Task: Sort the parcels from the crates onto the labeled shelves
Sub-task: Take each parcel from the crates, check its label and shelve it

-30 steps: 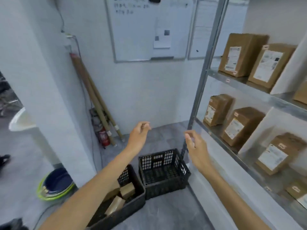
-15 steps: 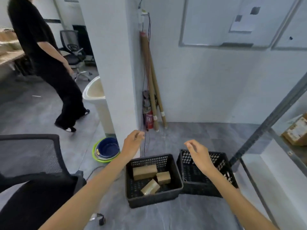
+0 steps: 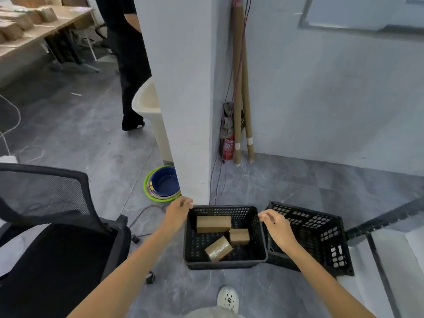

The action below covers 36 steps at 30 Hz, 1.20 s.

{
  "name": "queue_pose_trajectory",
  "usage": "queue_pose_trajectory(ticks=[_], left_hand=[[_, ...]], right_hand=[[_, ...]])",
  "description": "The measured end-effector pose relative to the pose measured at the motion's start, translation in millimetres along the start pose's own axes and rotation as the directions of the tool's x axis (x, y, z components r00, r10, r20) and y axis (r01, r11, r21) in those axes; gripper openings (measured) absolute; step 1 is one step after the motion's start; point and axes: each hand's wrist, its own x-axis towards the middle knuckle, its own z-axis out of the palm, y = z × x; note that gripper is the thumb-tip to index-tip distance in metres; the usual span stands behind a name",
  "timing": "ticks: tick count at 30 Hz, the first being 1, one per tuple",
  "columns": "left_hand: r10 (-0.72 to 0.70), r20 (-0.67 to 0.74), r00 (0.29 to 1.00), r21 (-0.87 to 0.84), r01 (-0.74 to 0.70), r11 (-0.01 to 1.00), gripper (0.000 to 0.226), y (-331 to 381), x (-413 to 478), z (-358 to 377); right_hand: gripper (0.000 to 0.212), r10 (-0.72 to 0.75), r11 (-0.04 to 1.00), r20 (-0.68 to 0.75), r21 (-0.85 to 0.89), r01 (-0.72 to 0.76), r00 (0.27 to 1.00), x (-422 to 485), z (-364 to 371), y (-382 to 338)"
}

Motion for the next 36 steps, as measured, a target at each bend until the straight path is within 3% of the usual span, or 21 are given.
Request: queue_pose_trajectory(ticks=[9,20,27,32,36], left_hand=[[-0.114,-0.021,0.993,0.108,0.115,0.987,0.024,-74.2,107.1,36.9],[-0.278,0.070,0.958,0.203,0.259,0.944,0.028,-331.1,341.0,169.9],[-0.387,0.109,0.916,0.203,0.361,0.910,0.042,-480.1,443.0,238.8],[-0.428,0.150,0.891,0.038,0.428,0.903,0.046,-518.1,462.2,260.2],[-0.472,0.067,0.879,0.010,0.472,0.881,0.057,-500.2,450.7,254.8]], right_hand=[[0.024,0.193,0.981,0.105,-0.042,-0.189,0.976,125.6,55.6,74.6],[0.029,0.434,0.897,0.078,0.051,-0.439,0.897,347.4,254.2,303.5],[0.029,0.468,0.862,0.125,0.156,-0.483,0.875,448.8,369.5,437.5],[0.042,0.481,0.795,0.237,0.289,-0.534,0.844,464.3,401.8,466.4],[0.045,0.478,0.762,0.225,0.375,-0.528,0.849,450.8,373.3,452.2]])
